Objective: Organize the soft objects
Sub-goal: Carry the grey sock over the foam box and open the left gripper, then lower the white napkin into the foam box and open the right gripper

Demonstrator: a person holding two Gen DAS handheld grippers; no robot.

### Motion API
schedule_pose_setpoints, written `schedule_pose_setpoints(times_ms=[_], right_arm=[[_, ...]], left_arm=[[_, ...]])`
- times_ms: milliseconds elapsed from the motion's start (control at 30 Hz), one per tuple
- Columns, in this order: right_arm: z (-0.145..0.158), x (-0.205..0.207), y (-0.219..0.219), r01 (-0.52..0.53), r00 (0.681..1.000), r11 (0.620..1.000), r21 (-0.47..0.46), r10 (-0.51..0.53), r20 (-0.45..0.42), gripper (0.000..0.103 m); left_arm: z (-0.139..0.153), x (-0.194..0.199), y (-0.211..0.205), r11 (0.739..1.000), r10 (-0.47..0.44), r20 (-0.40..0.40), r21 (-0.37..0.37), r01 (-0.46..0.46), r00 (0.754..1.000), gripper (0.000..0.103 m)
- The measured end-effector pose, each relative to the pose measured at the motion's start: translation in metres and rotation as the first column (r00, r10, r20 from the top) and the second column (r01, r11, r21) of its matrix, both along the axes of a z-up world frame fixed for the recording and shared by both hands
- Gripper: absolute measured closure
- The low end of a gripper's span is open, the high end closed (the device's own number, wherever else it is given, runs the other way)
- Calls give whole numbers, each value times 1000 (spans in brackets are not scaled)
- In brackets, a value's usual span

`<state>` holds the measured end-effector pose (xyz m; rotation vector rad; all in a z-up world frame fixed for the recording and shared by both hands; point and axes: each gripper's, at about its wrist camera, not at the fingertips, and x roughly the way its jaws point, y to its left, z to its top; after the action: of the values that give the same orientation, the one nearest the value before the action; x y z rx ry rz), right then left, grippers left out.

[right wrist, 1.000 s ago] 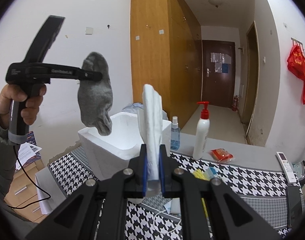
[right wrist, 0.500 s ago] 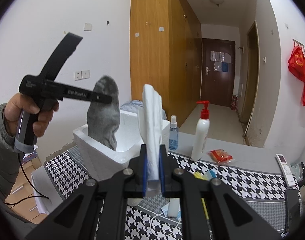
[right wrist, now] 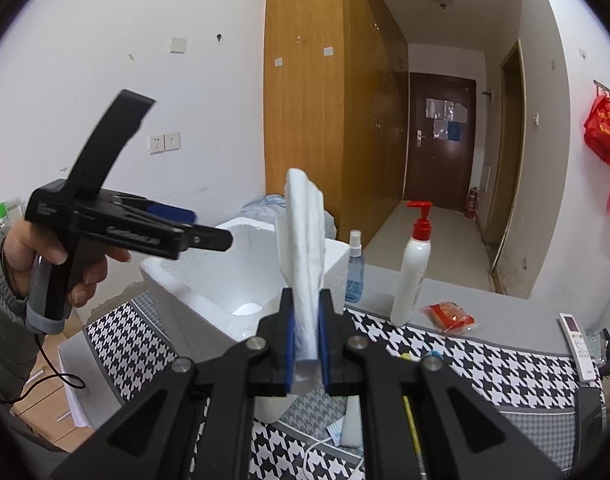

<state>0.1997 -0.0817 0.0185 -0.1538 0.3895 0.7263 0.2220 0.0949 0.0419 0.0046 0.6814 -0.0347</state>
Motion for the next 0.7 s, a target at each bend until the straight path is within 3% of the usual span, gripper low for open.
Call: schedule_pose_setpoints(times_ms=[367, 700], right_arm=[[3, 3, 16, -3, 1000, 1000, -21, 3, 3, 90], [11, 3, 32, -8, 1000, 999, -35, 9, 11, 90]], left_arm=[[13, -23, 9, 1000, 7, 82, 22, -9, 997, 1], [15, -55, 20, 1000, 25, 172, -12, -23, 985, 1]])
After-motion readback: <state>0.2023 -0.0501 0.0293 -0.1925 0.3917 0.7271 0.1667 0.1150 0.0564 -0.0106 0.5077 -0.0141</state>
